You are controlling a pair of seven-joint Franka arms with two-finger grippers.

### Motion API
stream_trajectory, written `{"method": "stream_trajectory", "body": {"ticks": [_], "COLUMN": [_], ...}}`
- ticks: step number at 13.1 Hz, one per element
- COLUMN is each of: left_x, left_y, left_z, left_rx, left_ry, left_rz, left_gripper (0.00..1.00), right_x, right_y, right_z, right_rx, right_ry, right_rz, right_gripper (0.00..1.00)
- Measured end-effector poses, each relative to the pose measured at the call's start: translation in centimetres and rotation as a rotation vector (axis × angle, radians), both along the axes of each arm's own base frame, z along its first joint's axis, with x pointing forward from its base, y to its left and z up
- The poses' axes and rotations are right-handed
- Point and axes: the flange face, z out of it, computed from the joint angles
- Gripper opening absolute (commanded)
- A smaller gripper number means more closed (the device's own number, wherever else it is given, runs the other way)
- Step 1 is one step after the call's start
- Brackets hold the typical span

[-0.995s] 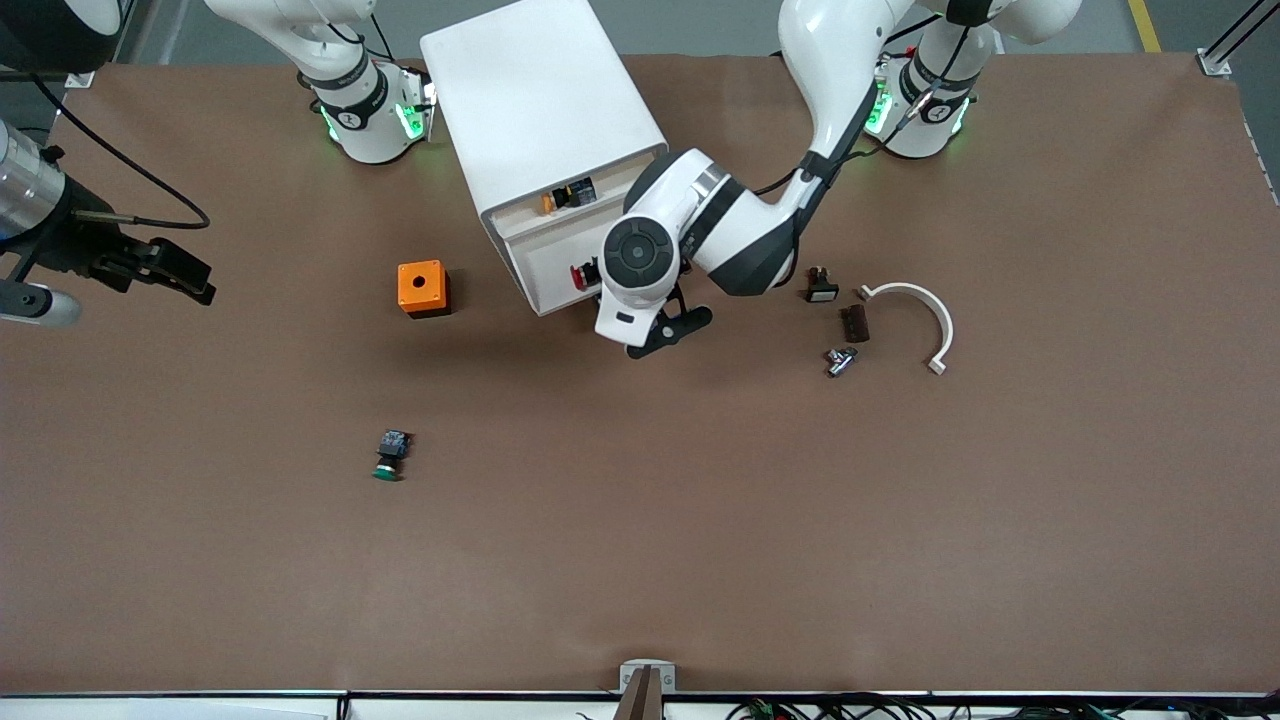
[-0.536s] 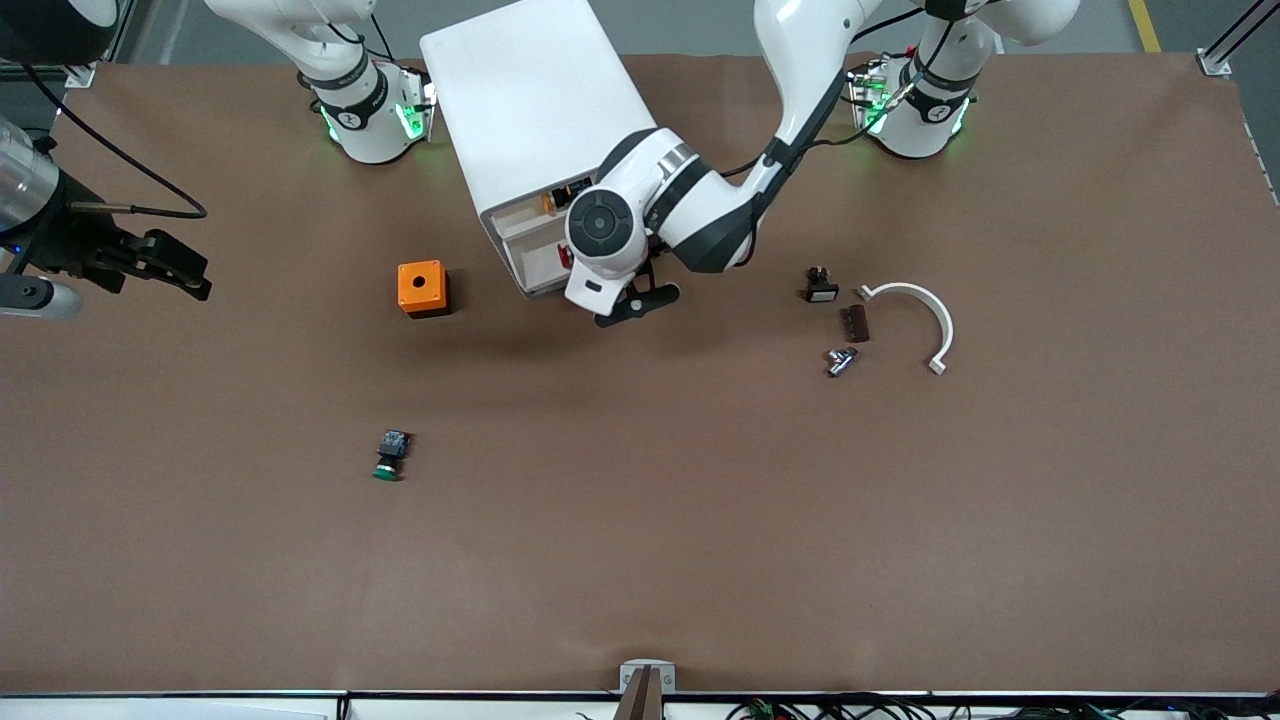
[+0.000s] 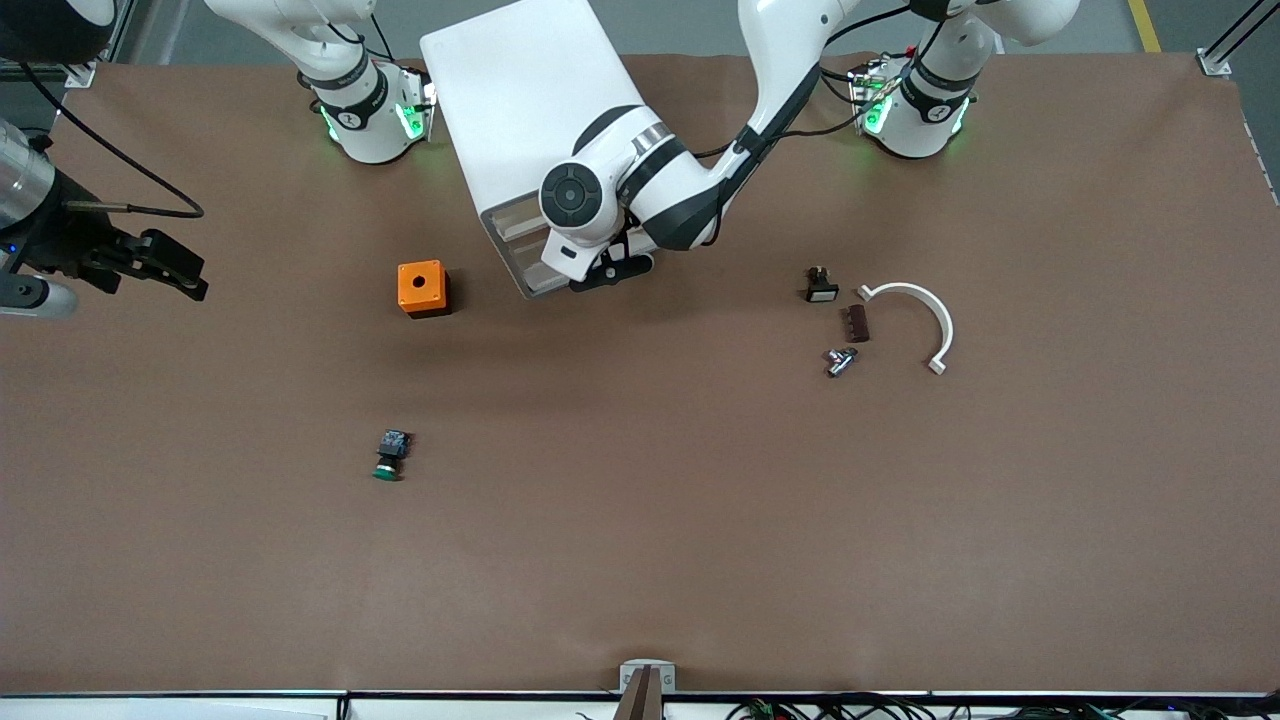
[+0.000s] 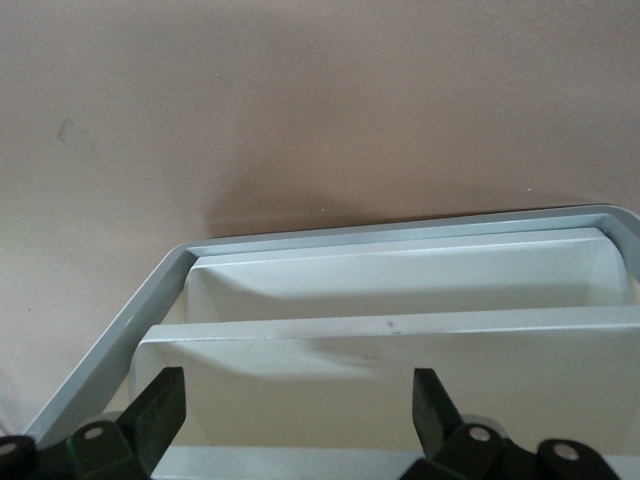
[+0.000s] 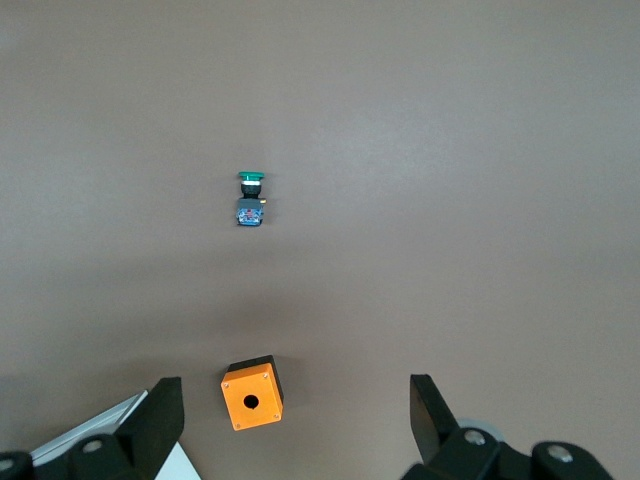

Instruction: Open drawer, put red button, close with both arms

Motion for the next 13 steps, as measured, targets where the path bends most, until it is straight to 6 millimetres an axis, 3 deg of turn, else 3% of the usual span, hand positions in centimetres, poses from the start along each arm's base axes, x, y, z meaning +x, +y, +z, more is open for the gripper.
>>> {"method": "stream_trajectory", "body": {"ticks": [2,3,5,7,9,11,13], "left_x": [1.2,3.0,8.4,14.0,17.4,19.5,21.1], "left_y": [0.7,1.8,5.7,10.6,14.3,17.5,22.2], "left_z": [0.0,0.1,0.9,2.9,6.9,12.6,18.5], "left_rx": [0.004,0.008,0.015,0.043,0.083,0.086,0.066], "left_ry": [-0.01,-0.025,-0.063,-0.149,-0.277,-0.38,-0.421], "left_rz": [0.021,0.05,0.136,0.187,0.185,0.204,0.236], "left_gripper": [1.0,1.0,1.0,1.0,1.0,1.0,1.0], "right_x": [0.0,0.0,0.1,0.1,0.1,0.1,0.1], "right_y": [-0.3,-0.6,-0.8,-0.9,-0.9,-0.9,-0.9], "right_z": [0.1,0.1,0.2,0.2,0.3,0.4,0.4], "right_rx": [0.0,0.0,0.0,0.0,0.0,0.0,0.0], "right_ry": [-0.002,-0.003,-0.004,-0.005,-0.007,-0.008,-0.008], "right_rz": [-0.006,-0.01,-0.015,-0.016,-0.016,-0.016,-0.016], "right_gripper": [1.0,1.0,1.0,1.0,1.0,1.0,1.0]}}
